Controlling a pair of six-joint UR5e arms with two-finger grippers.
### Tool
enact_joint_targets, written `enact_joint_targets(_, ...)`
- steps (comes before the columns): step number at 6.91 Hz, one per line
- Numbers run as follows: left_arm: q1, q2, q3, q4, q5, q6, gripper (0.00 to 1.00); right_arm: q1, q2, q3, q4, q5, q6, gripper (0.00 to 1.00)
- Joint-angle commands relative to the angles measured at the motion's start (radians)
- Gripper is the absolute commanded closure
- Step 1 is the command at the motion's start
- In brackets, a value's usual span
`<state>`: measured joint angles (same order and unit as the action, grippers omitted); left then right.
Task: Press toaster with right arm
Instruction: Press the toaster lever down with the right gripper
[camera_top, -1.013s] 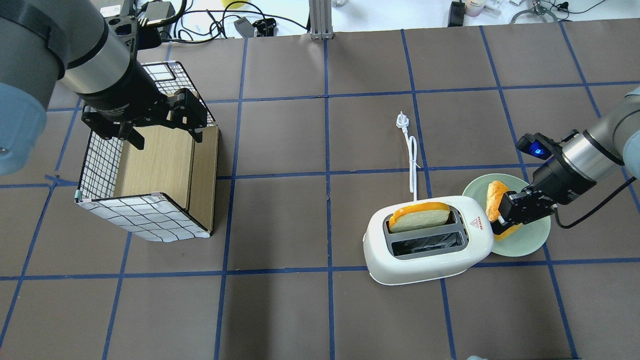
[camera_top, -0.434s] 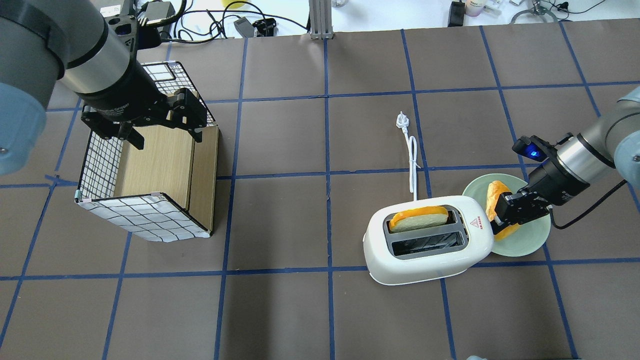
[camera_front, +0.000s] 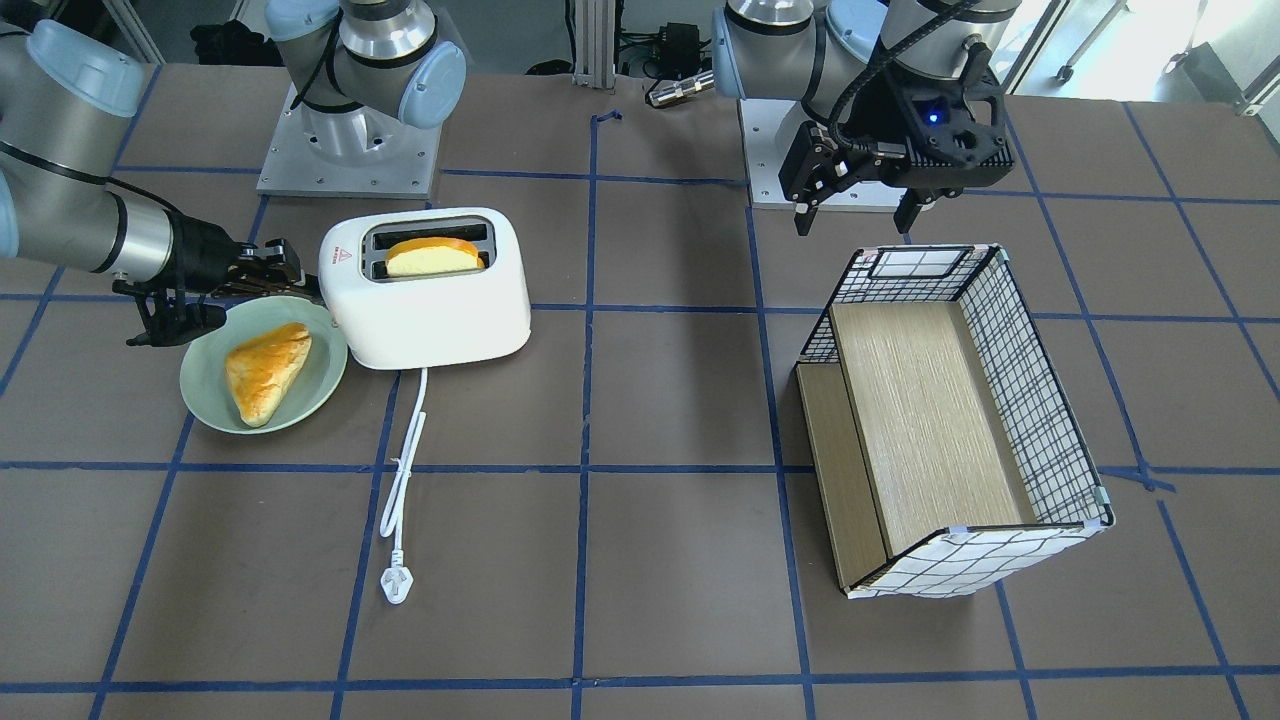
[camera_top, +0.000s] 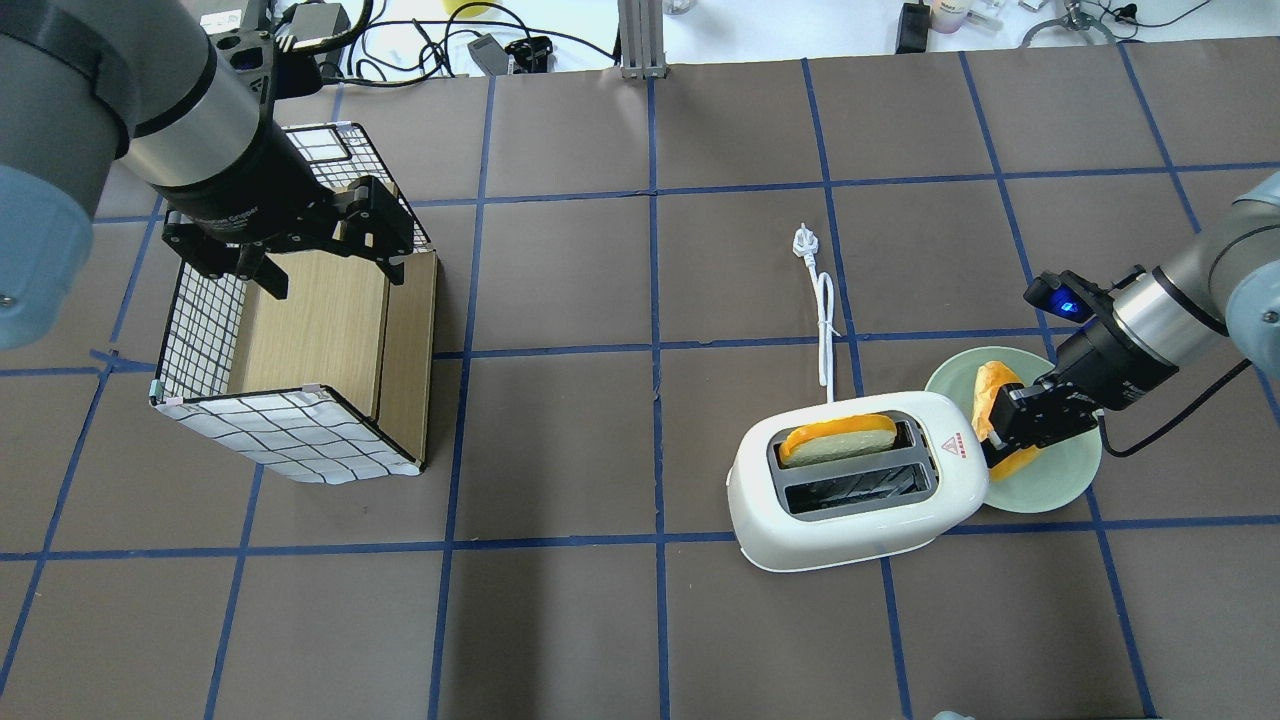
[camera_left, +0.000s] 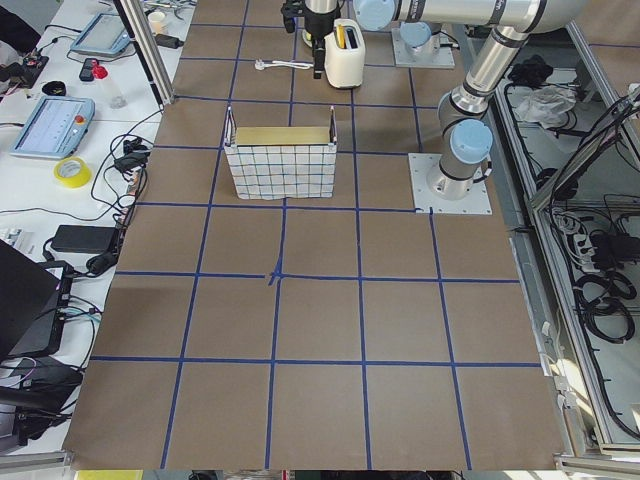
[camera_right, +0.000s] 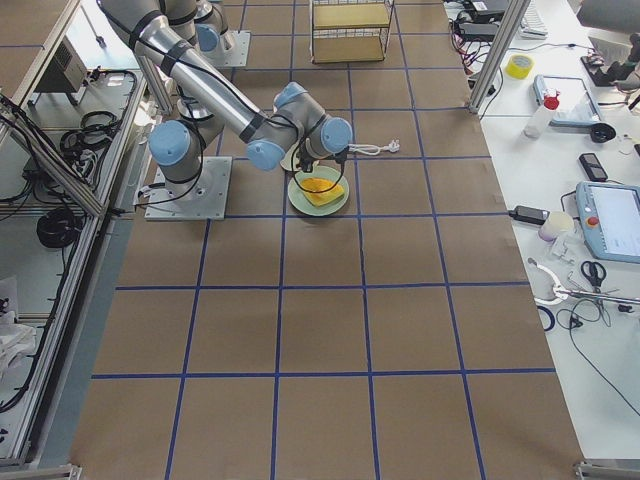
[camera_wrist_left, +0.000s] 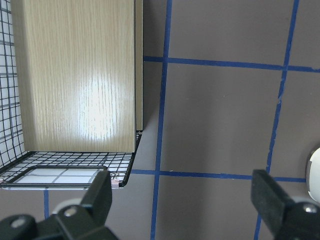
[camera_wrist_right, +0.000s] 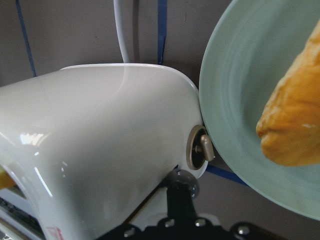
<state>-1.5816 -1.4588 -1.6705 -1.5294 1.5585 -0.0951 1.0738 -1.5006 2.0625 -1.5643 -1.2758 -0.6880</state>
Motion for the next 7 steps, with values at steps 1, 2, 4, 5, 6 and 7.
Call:
enact_joint_targets(1, 0.000, 0.000, 0.000, 0.000, 0.000, 0.000, 0.00, 0.000, -0.018, -0.042, 0.022, -0.032, 0.059, 0.90)
enact_joint_targets(2, 0.000, 0.000, 0.000, 0.000, 0.000, 0.000, 0.00, 0.000, -0.033, -0.070, 0.027, -0.040, 0.061, 0.36)
enact_joint_targets(4, 0.000, 0.000, 0.000, 0.000, 0.000, 0.000, 0.00, 0.000, -0.070, -0.110, 0.075, -0.051, 0.077, 0.00)
enact_joint_targets(5, 0.000, 0.000, 0.000, 0.000, 0.000, 0.000, 0.00, 0.000, -0.096, -0.145, 0.096, -0.091, 0.137, 0.00)
enact_joint_targets(6, 0.000, 0.000, 0.000, 0.000, -0.001, 0.000, 0.00, 0.002, -0.111, -0.183, 0.137, -0.124, 0.143, 0.00)
enact_joint_targets(7, 0.000, 0.000, 0.000, 0.000, 0.000, 0.000, 0.00, 0.002, -0.119, -0.237, 0.165, -0.132, 0.184, 0.00)
